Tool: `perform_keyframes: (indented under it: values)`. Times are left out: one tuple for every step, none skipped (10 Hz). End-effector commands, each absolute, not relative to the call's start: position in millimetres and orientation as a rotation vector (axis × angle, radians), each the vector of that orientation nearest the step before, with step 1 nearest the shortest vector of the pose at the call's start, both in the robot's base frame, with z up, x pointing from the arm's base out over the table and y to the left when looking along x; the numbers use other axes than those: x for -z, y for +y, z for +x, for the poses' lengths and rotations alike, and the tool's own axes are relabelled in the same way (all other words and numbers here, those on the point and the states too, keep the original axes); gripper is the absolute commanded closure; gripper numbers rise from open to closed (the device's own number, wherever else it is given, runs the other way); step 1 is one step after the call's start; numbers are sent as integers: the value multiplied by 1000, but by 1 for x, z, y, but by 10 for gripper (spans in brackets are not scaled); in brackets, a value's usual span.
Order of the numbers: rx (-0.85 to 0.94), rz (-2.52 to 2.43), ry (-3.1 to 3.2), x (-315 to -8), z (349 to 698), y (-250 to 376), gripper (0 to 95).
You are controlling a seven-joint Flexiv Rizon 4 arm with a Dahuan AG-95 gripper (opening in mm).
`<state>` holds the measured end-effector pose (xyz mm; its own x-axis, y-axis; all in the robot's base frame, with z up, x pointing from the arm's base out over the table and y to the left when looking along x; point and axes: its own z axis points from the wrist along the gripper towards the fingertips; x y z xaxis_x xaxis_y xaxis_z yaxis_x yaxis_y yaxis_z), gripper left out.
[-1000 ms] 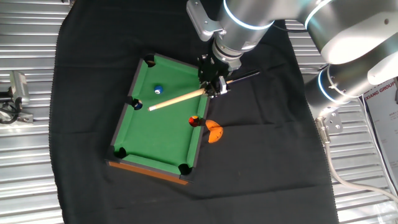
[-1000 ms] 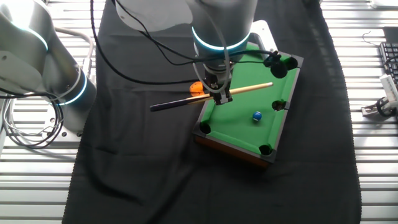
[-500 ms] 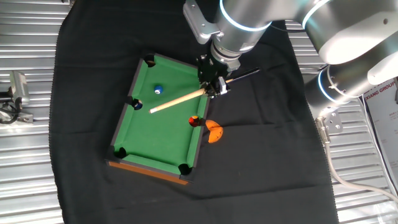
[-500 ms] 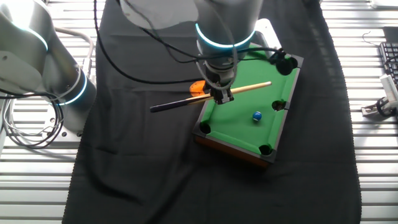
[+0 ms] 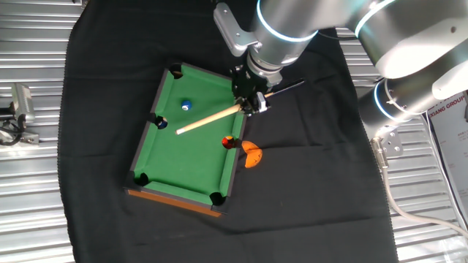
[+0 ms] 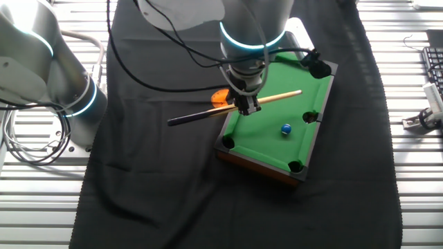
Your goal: Hit the pool ball
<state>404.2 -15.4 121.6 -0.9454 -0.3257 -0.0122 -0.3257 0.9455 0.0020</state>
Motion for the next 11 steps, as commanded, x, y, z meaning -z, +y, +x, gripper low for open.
perform_keyframes:
  values:
    - [-6,-537,3088,-121,405,-15,950]
    - [-6,-536,3089,-121,405,-15,950]
    - [-10,-535,3089,-121,405,-15,950]
    - [-15,-534,3089,-121,405,-15,950]
    - [-16,-535,3089,-121,405,-15,950]
    - [-22,-535,3088,-121,405,-15,950]
    - [-24,-537,3089,-121,405,-15,950]
    - [-23,-541,3090,-121,405,-15,950]
    - [-23,-544,3092,-120,405,-15,950]
    - [-27,-545,3091,-120,405,-16,950]
    - [-29,-547,3090,-119,406,-17,950]
